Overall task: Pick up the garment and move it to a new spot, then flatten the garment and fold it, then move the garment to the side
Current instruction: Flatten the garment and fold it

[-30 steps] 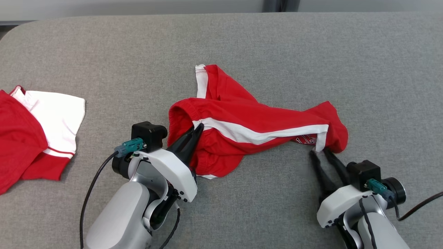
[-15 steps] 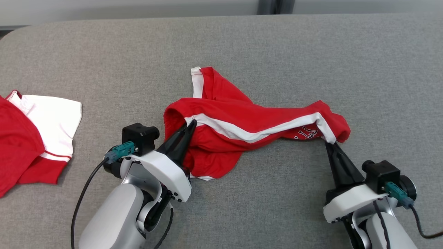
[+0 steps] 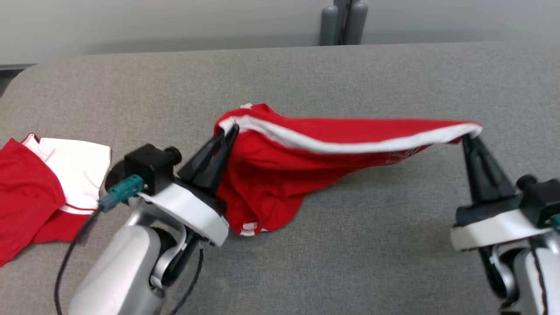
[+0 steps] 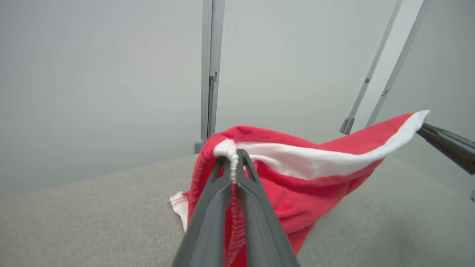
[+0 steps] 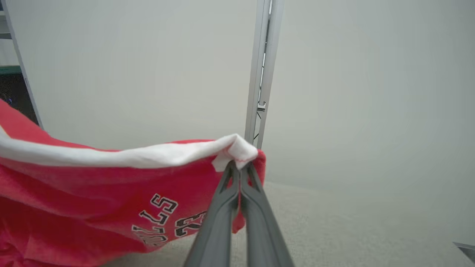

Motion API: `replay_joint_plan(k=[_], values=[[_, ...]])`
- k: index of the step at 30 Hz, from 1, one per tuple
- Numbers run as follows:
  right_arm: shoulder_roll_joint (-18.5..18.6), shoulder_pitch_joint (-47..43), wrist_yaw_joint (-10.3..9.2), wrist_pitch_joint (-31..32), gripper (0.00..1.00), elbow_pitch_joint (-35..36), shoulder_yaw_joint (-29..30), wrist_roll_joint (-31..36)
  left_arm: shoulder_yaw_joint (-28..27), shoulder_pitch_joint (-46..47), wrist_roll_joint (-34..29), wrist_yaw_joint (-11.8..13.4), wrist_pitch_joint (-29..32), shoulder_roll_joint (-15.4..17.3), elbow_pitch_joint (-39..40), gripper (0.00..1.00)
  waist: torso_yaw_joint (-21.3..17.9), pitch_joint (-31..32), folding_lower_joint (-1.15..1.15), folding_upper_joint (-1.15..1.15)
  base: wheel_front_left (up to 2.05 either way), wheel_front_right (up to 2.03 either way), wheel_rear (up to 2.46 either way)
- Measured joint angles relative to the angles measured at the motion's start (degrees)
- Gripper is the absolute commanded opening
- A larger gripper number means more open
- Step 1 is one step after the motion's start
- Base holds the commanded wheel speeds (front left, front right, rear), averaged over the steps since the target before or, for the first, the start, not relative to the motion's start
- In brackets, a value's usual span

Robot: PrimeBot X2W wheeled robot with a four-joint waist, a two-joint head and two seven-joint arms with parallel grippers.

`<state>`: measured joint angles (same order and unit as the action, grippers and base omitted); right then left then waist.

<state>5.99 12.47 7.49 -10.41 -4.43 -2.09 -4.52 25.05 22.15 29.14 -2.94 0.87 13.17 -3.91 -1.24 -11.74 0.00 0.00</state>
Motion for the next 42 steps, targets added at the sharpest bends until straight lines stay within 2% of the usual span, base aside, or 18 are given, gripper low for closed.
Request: replay_joint_plan(k=[6, 11, 18, 22, 27, 35, 42], values=[[3.0, 3.5, 0.0, 3.3, 0.0, 8.5, 3.7, 1.3, -1.4, 2.8, -1.5, 1.3, 0.5, 1.9, 7.5, 0.0, 0.2, 2.0, 0.0, 0.0, 0.0, 0.0, 0.0], [4.1, 4.7, 0.0, 6.4, 0.0, 15.8, 6.0, 1.5, -2.8, 4.1, -1.5, 2.6, 1.6, 2.3, 14.1, 0.0, 0.6, 3.0, 0.0, 0.0, 0.0, 0.0, 0.0], [4.4, 8.4, 0.0, 9.2, 0.0, 17.7, 5.6, -1.3, -5.4, 7.2, -0.9, 3.7, 3.2, 3.5, 17.0, 0.0, 0.1, 1.9, 0.0, 0.0, 0.0, 0.0, 0.0], [4.2, 14.0, 0.0, 9.2, 0.0, 13.8, 4.3, -3.6, -6.7, 12.6, -0.9, 3.5, 3.6, 4.0, 14.4, 0.0, -0.5, -0.3, 0.0, 0.0, 0.0, 0.0, 0.0], [4.9, 25.5, 0.0, 8.4, 0.0, 5.5, 2.9, -6.1, -7.7, 23.0, -1.5, 2.5, 2.7, 3.5, 7.1, 0.0, -1.3, -3.9, 0.0, 0.0, 0.0, 0.0, 0.0], [4.9, 49.0, 0.0, 5.7, 0.0, -12.0, -1.3, -8.5, -7.9, 43.4, -2.5, -1.1, -3.3, 0.5, -13.0, 0.0, -2.2, -9.9, 0.0, 0.0, 0.0, 0.0, 0.0], [3.4, 63.3, 0.0, 1.0, 0.0, -29.6, -2.8, -8.8, -7.0, 56.1, -3.6, -2.2, -10.9, -3.3, -31.2, 0.0, -1.6, -11.9, 0.0, 0.0, 0.0, 0.0, 0.0]])
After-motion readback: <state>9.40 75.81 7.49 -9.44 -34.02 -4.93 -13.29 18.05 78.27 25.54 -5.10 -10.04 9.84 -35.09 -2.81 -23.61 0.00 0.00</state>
